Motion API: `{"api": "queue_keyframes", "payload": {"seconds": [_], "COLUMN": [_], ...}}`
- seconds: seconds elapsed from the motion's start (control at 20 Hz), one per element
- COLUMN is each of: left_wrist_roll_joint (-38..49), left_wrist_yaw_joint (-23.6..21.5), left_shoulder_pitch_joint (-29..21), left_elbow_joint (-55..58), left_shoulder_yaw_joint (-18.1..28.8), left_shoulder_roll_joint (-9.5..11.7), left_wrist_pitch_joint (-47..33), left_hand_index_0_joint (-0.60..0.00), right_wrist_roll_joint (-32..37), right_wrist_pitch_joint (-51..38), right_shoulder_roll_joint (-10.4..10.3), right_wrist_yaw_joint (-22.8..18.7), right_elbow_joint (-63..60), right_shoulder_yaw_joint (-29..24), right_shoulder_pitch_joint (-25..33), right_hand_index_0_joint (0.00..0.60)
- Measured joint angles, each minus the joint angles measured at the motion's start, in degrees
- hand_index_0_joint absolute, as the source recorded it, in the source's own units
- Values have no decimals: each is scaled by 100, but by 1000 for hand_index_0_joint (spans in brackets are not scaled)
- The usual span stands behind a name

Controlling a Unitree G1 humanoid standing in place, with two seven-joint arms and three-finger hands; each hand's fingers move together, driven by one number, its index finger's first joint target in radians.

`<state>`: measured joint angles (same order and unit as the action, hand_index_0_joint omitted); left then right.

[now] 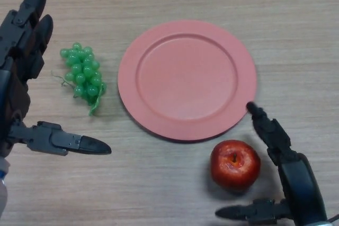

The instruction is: Pick up the red apple and place it on the plate

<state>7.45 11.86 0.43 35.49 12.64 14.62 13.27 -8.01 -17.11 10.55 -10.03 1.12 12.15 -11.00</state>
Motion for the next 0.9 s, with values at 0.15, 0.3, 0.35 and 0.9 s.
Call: {"api": "queue_keyframes", "payload": {"seconds": [0.15,0.3,0.35,0.9], "left_wrist_roll_joint": [4,7,14,55], "left_wrist_yaw_joint": [0,0,0,7], "left_shoulder_pitch_joint": [20,66,68,196], "left_elbow_joint": [-1,-3,-4,11], "left_shoulder_yaw_joint": [0,-3,0,134], "left_shoulder_roll_joint": [-1,-6,-6,-11], "left_wrist_pitch_joint": [0,0,0,-4], "left_hand_index_0_joint": [0,0,0,0], "right_wrist_roll_joint": [537,557,566,561], "right_wrist_pitch_joint": [189,378,591,3011], "right_shoulder_roll_joint": [0,0,2,28], "right_wrist_yaw_joint": [-73,-56,5,681], "right_elbow_joint": [142,447,694,2403], "right_shoulder_yaw_joint": [140,198,190,-181], "right_shoulder_pitch_joint": [20,-44,-106,1700], "right_hand_index_0_joint": [600,600,600,600]}}
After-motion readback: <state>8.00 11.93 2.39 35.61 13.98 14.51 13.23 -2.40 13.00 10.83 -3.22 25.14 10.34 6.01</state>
